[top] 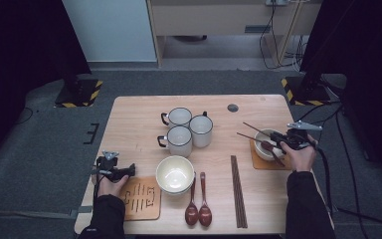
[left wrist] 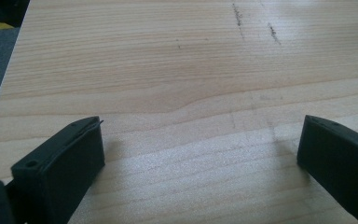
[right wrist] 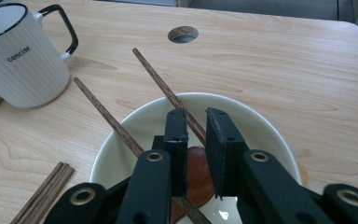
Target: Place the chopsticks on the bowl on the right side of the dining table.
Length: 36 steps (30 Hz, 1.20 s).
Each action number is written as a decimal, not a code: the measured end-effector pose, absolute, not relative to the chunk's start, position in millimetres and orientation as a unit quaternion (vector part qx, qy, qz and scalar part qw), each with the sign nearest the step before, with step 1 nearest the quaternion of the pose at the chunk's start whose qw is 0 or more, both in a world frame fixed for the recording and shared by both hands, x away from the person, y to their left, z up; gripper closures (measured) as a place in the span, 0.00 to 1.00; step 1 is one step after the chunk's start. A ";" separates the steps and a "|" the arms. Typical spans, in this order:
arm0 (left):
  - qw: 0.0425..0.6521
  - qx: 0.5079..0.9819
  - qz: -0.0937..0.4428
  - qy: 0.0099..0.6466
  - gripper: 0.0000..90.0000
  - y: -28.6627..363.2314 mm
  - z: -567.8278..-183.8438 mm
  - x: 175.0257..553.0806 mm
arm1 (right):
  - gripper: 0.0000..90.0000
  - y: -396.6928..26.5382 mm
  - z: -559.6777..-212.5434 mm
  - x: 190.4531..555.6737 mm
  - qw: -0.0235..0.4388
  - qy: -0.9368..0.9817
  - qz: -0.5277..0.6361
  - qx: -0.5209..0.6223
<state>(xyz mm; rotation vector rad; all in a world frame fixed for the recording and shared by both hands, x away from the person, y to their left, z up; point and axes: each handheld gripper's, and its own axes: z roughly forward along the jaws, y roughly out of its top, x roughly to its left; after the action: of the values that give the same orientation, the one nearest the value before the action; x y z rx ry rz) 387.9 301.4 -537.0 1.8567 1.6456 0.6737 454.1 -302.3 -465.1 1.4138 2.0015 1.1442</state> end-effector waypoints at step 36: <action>0.282 0.693 0.251 0.614 0.00 301.3 -536.9 387.9 | 0.68 -299.4 -472.5 465.2 0.188 0.731 0.414 0.510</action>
<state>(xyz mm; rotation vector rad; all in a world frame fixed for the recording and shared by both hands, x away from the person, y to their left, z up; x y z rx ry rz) 387.9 301.3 -536.9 1.8564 1.6461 0.6734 465.2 -299.4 -472.5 1.4339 2.0562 1.1647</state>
